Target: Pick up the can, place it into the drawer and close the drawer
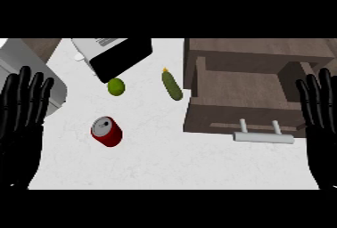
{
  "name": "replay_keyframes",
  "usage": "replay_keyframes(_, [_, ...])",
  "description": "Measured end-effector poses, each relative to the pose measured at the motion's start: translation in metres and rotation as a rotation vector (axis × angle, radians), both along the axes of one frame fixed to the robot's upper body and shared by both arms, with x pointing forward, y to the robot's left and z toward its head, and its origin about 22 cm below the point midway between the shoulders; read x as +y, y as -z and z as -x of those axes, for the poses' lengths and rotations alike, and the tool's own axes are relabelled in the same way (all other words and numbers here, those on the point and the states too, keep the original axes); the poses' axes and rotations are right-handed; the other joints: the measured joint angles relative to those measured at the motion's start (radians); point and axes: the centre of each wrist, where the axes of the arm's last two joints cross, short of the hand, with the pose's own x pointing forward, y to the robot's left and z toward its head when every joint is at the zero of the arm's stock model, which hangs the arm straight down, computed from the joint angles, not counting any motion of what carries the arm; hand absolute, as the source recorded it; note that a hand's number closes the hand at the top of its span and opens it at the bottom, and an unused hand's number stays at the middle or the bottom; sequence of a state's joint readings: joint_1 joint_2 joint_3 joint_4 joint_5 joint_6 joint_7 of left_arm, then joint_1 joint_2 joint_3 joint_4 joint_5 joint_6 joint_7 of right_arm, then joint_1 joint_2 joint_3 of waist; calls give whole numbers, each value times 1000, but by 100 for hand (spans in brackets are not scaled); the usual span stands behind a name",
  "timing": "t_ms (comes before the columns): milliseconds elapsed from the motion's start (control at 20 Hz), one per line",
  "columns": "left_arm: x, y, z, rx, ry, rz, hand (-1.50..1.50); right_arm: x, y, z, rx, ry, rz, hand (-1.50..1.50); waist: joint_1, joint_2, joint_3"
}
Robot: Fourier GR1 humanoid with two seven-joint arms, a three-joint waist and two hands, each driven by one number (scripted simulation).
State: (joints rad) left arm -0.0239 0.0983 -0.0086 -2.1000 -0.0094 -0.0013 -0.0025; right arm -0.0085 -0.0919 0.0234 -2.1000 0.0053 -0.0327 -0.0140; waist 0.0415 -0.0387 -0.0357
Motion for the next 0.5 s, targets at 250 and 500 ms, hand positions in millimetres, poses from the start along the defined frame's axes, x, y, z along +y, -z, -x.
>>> replay_keyframes(250, [-17, -3, 2, -27, 58, 20, -150, 3, -5, 0, -26, 0, 24, -150, -30, 27, 25])
replay_keyframes(500, [-23, 20, 3, 217, 20, -7, -150, -9, 11, 2, 181, 71, 10, -150, -42, 38, 34])
